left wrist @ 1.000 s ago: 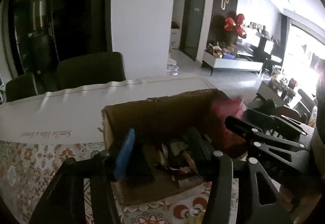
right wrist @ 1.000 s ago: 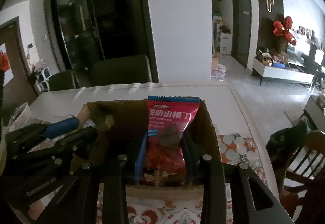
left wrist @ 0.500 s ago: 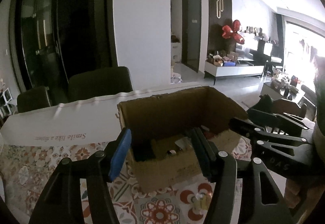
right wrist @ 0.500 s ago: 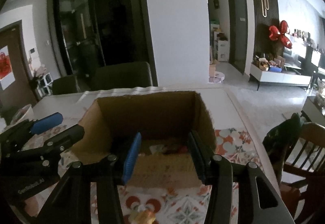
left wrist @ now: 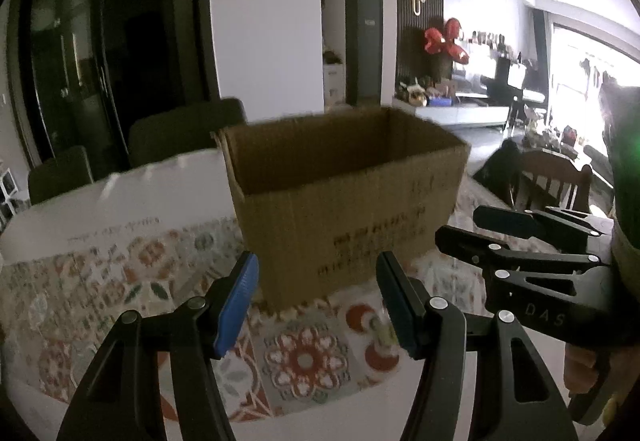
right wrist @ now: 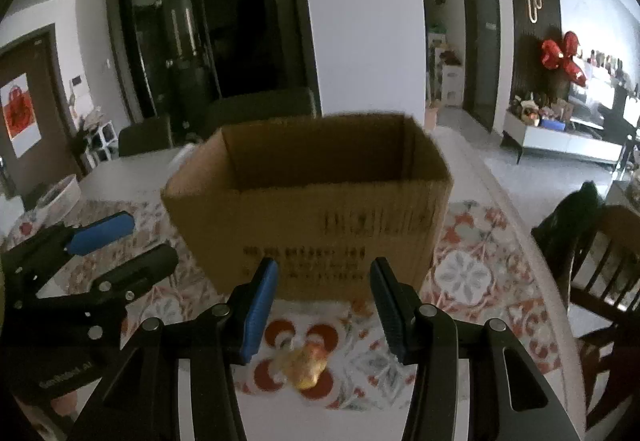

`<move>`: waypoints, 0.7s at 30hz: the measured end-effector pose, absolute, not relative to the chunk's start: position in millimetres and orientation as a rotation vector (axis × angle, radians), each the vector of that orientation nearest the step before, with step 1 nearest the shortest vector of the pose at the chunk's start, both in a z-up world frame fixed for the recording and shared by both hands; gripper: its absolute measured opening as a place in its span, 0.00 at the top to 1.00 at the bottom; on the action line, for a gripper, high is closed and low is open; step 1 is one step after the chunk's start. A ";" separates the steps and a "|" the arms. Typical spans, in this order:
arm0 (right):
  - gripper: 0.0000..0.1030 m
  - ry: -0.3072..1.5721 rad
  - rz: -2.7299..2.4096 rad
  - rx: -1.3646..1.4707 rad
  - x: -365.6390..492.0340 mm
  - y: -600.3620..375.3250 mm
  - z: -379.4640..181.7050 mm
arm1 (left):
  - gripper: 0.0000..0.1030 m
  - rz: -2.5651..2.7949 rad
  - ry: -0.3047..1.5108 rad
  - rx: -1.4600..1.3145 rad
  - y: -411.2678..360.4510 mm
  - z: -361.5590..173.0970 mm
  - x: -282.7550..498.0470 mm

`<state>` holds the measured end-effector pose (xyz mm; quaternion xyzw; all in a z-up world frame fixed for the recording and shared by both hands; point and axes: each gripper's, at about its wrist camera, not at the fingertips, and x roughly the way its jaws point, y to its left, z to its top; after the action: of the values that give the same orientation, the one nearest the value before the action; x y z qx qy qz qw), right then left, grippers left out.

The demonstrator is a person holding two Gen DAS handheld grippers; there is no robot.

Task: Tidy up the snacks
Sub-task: 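Grasp the white-capped pouch with left tool while right tool grasps yellow jelly pouch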

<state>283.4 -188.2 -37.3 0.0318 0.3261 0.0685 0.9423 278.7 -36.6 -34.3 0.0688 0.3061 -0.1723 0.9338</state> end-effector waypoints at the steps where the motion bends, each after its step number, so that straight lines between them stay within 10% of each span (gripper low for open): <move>1: 0.52 0.678 0.142 0.065 282.7 -187.6 -42.2 | 0.42 -0.356 0.638 0.144 -37.2 -39.0 277.6; 21: 0.54 0.903 0.190 0.140 292.0 -182.7 -126.9 | 0.44 -0.393 0.787 0.187 -50.9 -99.9 272.6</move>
<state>292.0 -182.7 -126.9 0.0674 0.4353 0.0913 0.8931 272.6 -50.9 -99.9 0.0903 0.3804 -0.1900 0.9006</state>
